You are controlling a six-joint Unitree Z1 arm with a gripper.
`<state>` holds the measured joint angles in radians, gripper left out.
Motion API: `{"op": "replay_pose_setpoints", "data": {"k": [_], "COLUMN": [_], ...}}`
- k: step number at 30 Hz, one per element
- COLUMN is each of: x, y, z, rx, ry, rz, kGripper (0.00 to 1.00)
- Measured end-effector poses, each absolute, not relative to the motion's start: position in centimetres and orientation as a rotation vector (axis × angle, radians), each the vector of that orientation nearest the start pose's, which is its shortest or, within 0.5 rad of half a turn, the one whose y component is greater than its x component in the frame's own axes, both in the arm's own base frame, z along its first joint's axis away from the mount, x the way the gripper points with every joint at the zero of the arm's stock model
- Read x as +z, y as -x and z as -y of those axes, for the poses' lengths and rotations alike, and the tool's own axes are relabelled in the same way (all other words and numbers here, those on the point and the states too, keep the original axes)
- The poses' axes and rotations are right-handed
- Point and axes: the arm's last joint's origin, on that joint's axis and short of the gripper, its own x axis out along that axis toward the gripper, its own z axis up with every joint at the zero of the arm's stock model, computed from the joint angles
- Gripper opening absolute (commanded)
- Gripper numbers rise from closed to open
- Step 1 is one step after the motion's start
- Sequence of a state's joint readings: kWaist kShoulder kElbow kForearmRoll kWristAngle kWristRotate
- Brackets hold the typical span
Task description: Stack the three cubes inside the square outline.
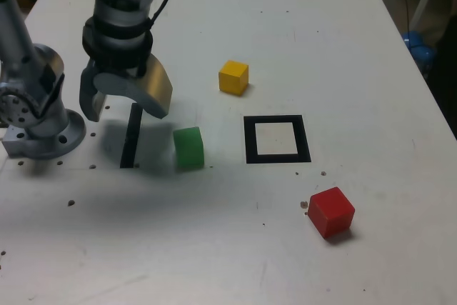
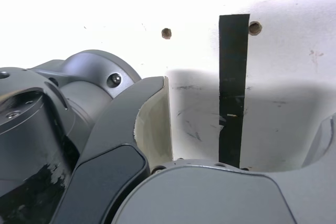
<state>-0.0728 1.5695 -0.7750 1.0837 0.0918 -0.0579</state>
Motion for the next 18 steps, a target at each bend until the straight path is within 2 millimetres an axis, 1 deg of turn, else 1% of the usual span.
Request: {"op": "replay_pose_setpoints", "data": {"k": [6,18], "x": [22.9,23.02], "y": [-15.83,-16.03], "z": [0.74,0.86], "rx": [0.062,0.048], "ry": [-0.108,-0.089], "rz": [-1.879,-1.903], "kGripper": [1.0,1.0]}}
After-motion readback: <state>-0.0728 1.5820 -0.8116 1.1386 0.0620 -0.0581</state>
